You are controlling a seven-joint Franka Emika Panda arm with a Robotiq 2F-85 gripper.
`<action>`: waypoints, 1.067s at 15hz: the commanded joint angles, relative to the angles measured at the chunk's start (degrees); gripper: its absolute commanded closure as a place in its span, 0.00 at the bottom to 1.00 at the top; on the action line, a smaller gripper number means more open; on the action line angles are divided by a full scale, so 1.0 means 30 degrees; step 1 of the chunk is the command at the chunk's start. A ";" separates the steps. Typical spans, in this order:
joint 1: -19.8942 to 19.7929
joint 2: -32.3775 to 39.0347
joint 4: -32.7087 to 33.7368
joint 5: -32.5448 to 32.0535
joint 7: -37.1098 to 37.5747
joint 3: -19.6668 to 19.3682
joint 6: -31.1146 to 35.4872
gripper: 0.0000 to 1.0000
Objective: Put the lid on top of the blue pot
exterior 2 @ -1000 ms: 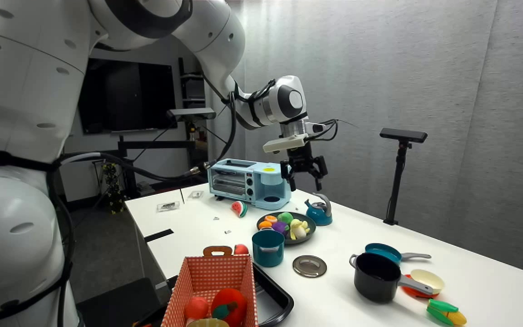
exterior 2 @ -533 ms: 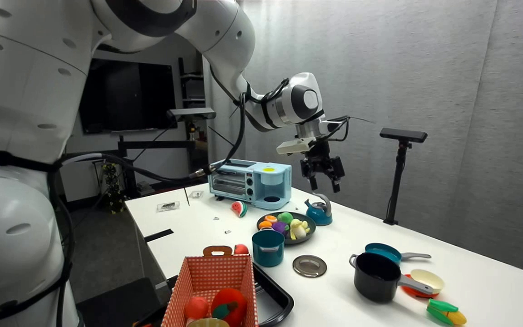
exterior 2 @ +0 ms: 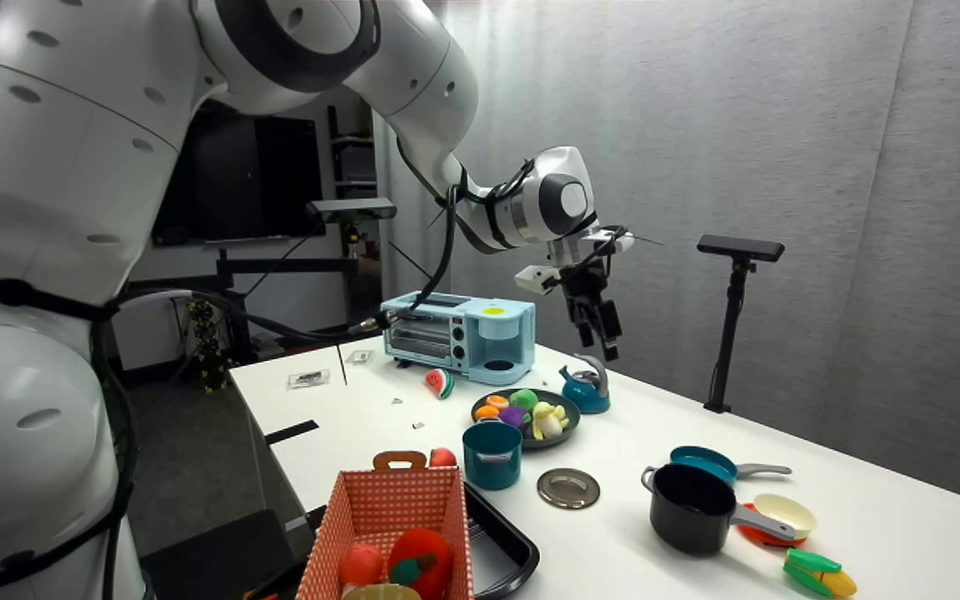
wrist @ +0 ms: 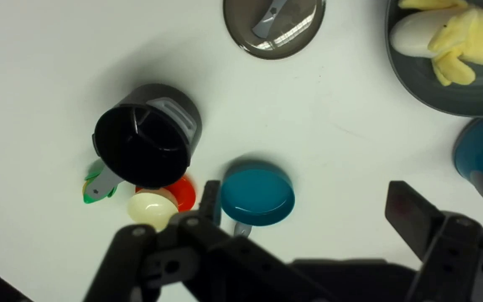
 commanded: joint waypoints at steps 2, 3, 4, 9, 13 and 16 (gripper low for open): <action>0.0555 0.0083 -0.0675 0.0737 0.4100 -0.0654 0.2026 0.00; 0.0544 -0.0122 -0.1241 0.0790 0.4936 -0.0748 0.2606 0.00; 0.0526 -0.0275 -0.1715 0.0876 0.5675 -0.0827 0.3148 0.00; 0.0705 -0.0392 -0.3631 0.1665 0.8245 -0.0804 0.4762 0.00; 0.1052 -0.0519 -0.4731 0.2259 0.9632 -0.0812 0.5605 0.00; 0.0951 -0.0595 -0.5410 0.2587 1.0094 -0.0775 0.6349 0.00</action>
